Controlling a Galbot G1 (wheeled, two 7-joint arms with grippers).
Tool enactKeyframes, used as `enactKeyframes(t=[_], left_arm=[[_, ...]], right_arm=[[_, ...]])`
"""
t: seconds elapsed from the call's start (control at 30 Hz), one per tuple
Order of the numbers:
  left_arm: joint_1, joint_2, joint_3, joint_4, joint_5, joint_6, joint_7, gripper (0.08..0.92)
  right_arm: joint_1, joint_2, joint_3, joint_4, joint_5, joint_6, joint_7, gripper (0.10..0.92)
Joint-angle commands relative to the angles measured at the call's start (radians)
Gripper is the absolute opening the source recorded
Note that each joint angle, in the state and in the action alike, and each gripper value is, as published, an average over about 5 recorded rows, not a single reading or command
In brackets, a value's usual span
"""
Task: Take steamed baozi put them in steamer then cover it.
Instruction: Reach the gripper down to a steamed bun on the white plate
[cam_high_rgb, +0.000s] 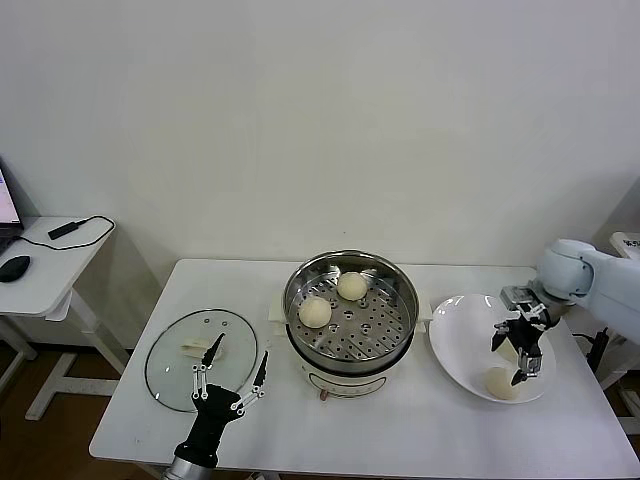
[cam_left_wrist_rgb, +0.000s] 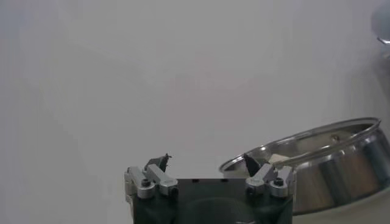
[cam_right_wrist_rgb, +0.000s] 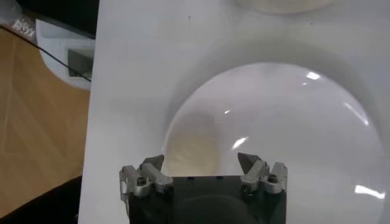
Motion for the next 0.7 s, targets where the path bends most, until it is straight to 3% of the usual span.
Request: enactKeyframes(t=[0.03,0.47,0.7], left_arm=[[-0.004,-0.001,-0.001,0.002,0.000,0.000,0.000,0.823],[-0.010,0.000,-0.008,0.012,-0.002,0.001,-0.001,0.823],[-0.010,-0.002,-0.009,0.013,-0.003,0.000,-0.002,0.823]], right_arm=[[-0.107,-0.005,0.085,-0.037,-0.036,0.007,0.010,0.823],[-0.137,0.025,0.106,-0.077,-0.047,0.011,0.017,0.814],[-0.140,0.035,0.108,-0.089,-0.045,0.010,0.016,0.754]])
